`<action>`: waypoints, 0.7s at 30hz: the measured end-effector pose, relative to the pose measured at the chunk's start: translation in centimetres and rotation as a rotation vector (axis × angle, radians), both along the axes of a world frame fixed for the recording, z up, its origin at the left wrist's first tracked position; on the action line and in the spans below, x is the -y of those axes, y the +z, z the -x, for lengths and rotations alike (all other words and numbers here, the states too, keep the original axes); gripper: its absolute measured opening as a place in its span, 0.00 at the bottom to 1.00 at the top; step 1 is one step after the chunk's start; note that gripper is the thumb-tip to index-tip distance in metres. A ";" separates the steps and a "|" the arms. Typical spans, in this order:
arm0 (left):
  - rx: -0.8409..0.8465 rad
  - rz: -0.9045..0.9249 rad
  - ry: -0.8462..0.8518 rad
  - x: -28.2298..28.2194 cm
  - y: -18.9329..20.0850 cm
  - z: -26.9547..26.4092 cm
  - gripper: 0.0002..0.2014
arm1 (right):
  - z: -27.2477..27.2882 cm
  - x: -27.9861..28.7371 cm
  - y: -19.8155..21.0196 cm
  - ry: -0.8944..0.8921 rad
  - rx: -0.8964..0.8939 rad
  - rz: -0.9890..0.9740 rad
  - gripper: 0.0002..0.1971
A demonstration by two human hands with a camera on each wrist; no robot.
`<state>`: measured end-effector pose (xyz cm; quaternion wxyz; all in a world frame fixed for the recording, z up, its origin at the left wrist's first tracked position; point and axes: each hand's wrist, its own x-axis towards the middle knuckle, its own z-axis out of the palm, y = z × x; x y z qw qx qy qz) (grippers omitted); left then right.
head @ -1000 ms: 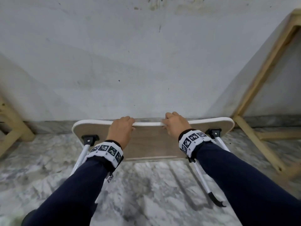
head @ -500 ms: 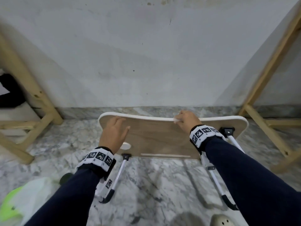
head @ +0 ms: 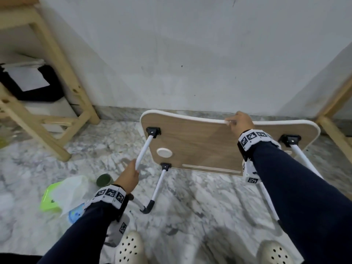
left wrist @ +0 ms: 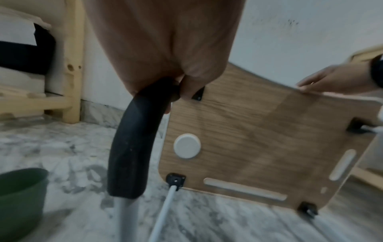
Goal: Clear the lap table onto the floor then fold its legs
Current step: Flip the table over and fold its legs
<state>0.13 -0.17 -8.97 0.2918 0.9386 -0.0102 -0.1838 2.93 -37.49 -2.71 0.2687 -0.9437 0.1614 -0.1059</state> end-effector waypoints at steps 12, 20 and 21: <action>-0.159 0.487 -0.091 9.2 -1.1 4.2 0.47 | 0.3 -0.2 0.1 -0.019 0.012 -0.066 0.09; 0.161 0.116 -0.249 8.2 0.1 3.8 0.54 | 1.0 -0.2 0.2 0.009 0.020 -0.031 0.11; 0.207 0.116 -0.241 8.4 0.4 3.8 0.53 | 1.1 -0.3 0.1 0.011 0.017 -0.030 0.11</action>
